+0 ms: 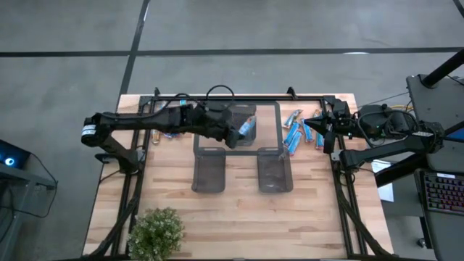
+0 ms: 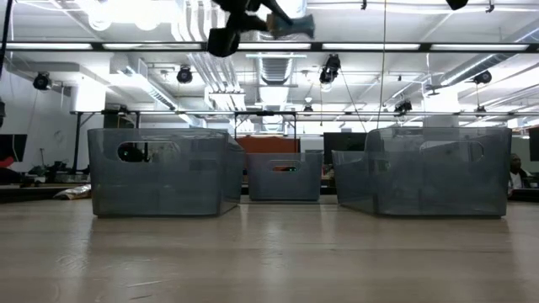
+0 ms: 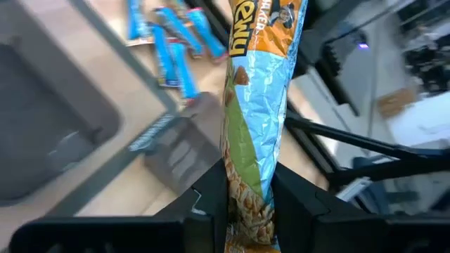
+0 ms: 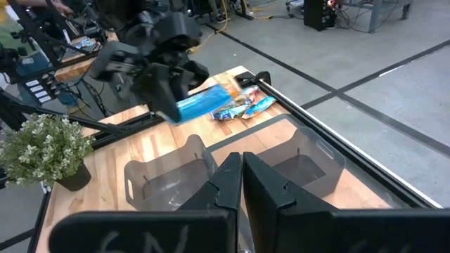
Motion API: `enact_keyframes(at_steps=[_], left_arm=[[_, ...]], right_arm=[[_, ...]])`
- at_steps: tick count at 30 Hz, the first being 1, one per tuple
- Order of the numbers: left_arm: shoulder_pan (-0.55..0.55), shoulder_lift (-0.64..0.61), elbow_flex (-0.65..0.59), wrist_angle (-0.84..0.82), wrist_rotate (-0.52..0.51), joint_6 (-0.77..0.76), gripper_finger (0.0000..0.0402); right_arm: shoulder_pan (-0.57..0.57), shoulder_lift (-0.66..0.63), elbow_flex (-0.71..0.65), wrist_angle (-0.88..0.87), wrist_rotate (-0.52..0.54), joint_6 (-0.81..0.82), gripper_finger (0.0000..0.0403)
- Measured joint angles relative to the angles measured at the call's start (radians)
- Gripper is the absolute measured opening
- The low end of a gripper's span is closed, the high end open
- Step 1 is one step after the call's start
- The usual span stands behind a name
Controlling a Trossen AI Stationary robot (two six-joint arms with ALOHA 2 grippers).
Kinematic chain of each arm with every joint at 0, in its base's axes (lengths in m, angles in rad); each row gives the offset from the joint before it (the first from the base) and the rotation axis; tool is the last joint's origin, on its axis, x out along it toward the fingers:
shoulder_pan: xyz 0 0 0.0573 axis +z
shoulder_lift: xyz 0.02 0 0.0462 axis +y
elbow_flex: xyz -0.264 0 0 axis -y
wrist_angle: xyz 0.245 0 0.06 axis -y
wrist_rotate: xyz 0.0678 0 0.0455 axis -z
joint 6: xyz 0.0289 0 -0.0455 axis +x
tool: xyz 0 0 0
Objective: Pick and place Granola Bars by type
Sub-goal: Put the orange granola bar into the bottom right black bin
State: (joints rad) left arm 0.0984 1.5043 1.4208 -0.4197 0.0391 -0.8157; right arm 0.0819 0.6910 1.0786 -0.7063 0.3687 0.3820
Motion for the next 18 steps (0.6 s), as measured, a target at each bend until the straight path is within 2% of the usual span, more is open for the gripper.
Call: enact_keyframes(at_steps=[18], left_arm=[[-0.139, 0.046, -0.001, 0.184, -0.007, -0.097, 0.0071]], right_arm=[[0.0, 0.0, 0.0, 0.0, 0.0, 0.0, 0.0008]])
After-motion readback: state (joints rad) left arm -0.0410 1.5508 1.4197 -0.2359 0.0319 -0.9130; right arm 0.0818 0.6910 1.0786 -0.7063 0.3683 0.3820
